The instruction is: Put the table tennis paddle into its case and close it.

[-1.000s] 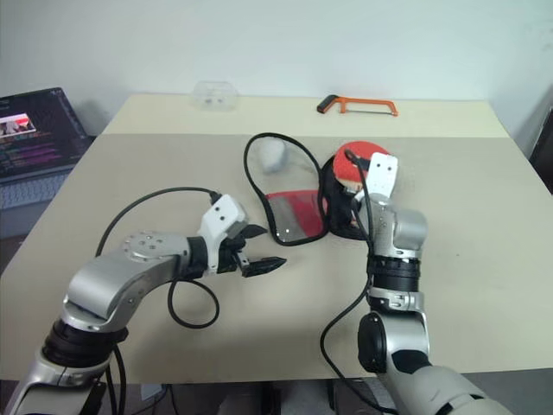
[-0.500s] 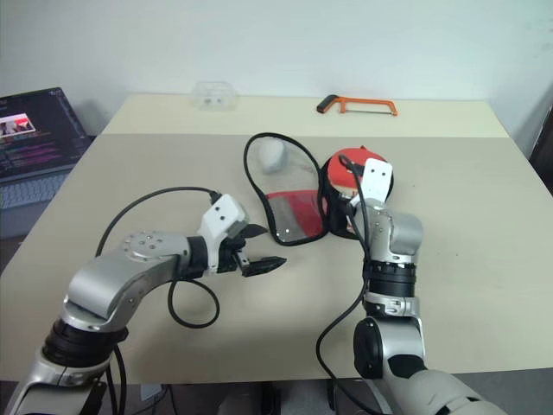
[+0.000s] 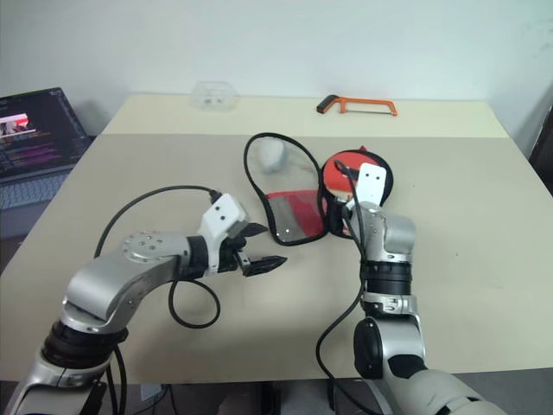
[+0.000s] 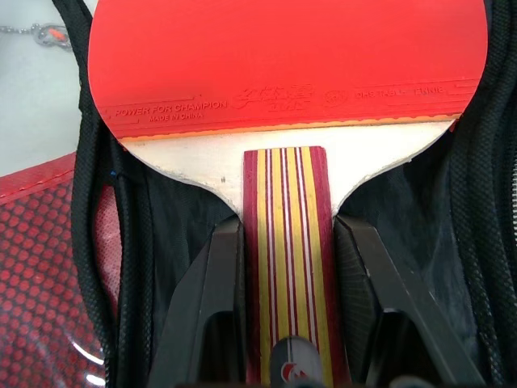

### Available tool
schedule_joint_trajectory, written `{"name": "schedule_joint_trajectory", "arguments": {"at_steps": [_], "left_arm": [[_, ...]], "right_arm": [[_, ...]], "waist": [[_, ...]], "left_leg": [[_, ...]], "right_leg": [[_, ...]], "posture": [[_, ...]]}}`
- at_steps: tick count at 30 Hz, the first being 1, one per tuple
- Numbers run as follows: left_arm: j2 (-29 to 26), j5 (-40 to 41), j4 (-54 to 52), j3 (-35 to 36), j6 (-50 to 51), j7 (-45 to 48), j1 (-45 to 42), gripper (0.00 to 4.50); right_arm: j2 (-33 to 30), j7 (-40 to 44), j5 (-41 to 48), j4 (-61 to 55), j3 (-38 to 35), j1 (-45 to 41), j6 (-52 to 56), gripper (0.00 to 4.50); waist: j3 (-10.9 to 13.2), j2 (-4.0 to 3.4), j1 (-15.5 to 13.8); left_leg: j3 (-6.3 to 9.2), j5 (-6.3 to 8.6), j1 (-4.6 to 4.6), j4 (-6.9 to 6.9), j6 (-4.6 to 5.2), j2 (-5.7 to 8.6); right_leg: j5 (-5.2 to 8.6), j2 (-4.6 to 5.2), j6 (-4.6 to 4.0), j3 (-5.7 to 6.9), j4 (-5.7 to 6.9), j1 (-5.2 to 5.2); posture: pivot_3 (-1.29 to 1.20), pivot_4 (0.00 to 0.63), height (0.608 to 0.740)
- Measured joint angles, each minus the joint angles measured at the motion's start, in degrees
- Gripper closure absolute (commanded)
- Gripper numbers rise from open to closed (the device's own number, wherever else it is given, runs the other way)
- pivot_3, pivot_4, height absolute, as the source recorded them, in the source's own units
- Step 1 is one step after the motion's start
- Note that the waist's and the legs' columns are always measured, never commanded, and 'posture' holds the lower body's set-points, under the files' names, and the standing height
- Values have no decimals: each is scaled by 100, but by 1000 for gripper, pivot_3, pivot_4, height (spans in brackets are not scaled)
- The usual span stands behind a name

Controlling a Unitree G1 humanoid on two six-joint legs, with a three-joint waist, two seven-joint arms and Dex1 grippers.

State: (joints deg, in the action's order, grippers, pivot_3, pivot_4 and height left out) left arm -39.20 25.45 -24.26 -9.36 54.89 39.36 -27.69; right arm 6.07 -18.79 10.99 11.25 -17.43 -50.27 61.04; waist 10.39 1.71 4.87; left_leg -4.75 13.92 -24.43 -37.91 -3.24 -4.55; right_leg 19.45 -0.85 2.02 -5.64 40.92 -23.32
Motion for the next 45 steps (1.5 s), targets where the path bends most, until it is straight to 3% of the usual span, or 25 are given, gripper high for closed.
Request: {"name": "schedule_joint_trajectory", "arguments": {"at_steps": [16, 18, 19, 26, 30, 36, 41, 45], "left_arm": [[-2, -4, -24, 0, 78, -4, 1, 0], [-2, -5, -25, 0, 85, -5, 1, 0], [-2, -4, -25, 0, 89, -5, 2, 0], [-2, -11, -23, 0, 92, -3, -2, 0], [-7, -22, 16, 0, 90, 8, -27, 0], [-75, -36, 339, 165, -25, 37, -154, 0], [-353, -19, 833, 755, -641, 359, -270, 0], [-777, -260, 1584, 940, -1158, 639, -377, 0]], "right_arm": [[-118, 102, -124, 662, 131, -49, -686, 3397], [-119, 106, -121, 668, 129, -49, -693, 2678], [-121, 119, -118, 667, 127, -49, -696, 2544], [-147, 128, -81, 575, 136, -49, -646, 63], [-267, 127, -72, 254, 122, -39, -286, 24], [-560, 288, 97, -1210, 23, -37, 919, 24], [-1646, 1302, 679, -2344, -10, 6, 2064, 24], [-3898, 3507, 1506, -2667, 586, 790, 1772, 24]], "waist": [[-3, 2, 0], [-4, 2, -1], [-4, 2, -1], [-6, 2, -8], [-5, 2, -10], [-5, 2, -17], [-5, 2, -24], [-5, 3, -100]], "left_leg": [[2, -1, 1, -5, 0, 0], [2, -1, 1, -5, 0, 0], [2, -1, 1, -5, 0, 0], [4, -1, 1, -5, 0, 0], [4, -1, 0, -4, 0, -2], [5, -1, 0, -3, 1, -2], [1, 0, -1, -1, 1, 0], [2, 12, -1, 2, 23, 9]], "right_leg": [[0, -1, 0, 1, 6, 1], [0, -1, 0, 2, 7, 2], [0, -1, 0, 2, 7, 2], [0, 0, 0, 3, 7, 3], [0, 0, 0, 3, 6, 2], [0, 0, 0, 4, 6, 2], [0, -3, 0, 4, -2, 1], [1, -5, 1, 8, -21, 8]], "posture": [[0, 150, 740], [0, 150, 740], [0, 150, 740], [0, 150, 740], [0, 150, 740], [0, 150, 740], [0, 150, 740], [0, 150, 740]]}}
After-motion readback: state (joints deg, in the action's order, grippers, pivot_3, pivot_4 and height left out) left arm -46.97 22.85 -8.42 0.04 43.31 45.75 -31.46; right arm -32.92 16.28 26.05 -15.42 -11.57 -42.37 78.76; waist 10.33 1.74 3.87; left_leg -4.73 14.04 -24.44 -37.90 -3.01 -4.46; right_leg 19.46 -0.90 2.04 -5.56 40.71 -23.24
